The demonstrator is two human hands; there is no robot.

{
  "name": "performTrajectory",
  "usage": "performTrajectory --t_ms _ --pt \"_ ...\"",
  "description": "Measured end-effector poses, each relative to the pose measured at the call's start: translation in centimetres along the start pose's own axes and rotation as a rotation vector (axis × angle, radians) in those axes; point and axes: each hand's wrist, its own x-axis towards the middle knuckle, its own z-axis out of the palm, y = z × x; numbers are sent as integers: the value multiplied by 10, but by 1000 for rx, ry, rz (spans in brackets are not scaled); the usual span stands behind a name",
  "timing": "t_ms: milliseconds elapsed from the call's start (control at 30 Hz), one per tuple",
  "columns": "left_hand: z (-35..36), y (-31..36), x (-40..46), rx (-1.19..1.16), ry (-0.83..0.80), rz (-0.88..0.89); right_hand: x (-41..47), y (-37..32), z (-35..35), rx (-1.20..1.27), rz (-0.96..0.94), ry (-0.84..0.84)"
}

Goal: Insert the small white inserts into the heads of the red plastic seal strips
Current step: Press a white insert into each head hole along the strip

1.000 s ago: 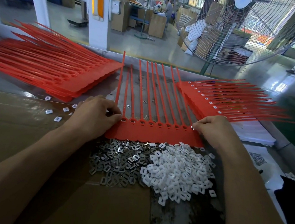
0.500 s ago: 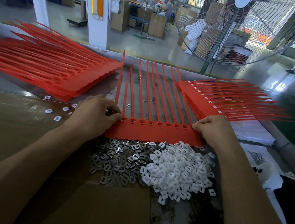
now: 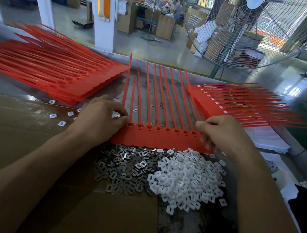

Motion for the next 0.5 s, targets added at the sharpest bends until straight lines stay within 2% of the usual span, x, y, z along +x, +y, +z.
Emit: performTrajectory --t_ms 100,167,333,500 --pt "0 4 -1 5 17 48 -9 -9 -2 -28 77 -340" --pt "1 6 -2 12 19 67 -14 -15 -3 -83 83 -447" --pt "2 8 -3 -8 23 85 -22 -27 -3 5 47 -530" --pt "2 8 -3 -13 12 81 -24 -30 2 118 -67 -545"
